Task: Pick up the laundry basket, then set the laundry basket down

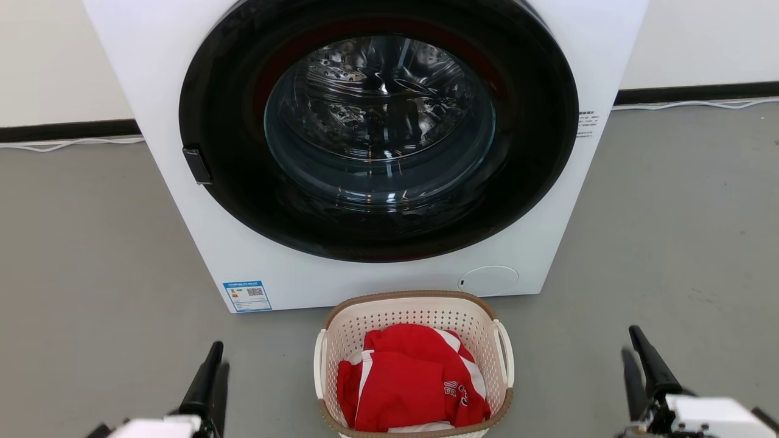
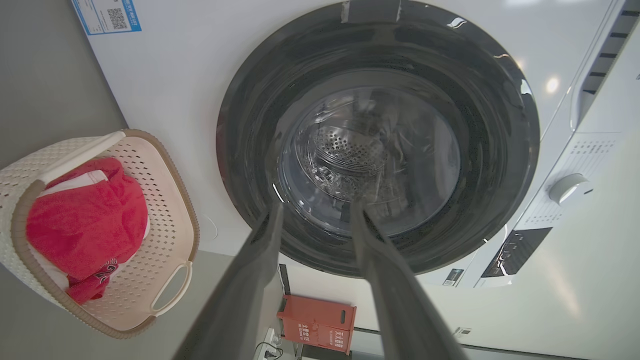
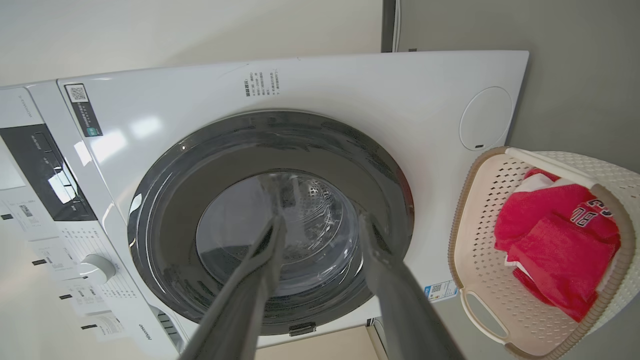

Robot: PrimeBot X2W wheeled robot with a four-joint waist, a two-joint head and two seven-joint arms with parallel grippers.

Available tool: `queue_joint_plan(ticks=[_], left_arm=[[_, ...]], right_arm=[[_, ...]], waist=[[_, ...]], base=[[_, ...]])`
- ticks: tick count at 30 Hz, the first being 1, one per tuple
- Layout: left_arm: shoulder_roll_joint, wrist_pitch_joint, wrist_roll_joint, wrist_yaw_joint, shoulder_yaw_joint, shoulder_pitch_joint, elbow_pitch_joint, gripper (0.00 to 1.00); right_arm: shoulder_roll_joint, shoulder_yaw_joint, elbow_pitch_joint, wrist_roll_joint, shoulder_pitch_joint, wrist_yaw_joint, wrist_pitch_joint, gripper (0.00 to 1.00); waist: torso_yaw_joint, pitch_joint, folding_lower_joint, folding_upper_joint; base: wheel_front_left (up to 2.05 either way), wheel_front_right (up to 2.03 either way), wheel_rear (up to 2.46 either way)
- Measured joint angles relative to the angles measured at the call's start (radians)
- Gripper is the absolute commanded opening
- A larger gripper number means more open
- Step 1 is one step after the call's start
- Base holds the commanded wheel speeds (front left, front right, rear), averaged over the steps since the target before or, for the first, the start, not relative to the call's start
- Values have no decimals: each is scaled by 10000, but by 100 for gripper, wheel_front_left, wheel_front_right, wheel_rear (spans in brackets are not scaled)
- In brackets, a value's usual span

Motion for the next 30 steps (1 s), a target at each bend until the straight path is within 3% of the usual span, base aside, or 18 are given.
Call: queue_joint_plan(ticks=[16, 30], left_arm=[[-6, -431, 82, 17, -324, 215, -29, 100], [6, -867, 1499, 15, -623, 193, 23, 100]], right_arm=[[21, 305, -253, -311, 240, 0, -374, 100], [-33, 314, -560, -2796, 267, 0, -798, 100]], waist=[[-4, -5, 3, 0], [29, -17, 2, 0]], base=[[0, 0, 0], [0, 0, 0]])
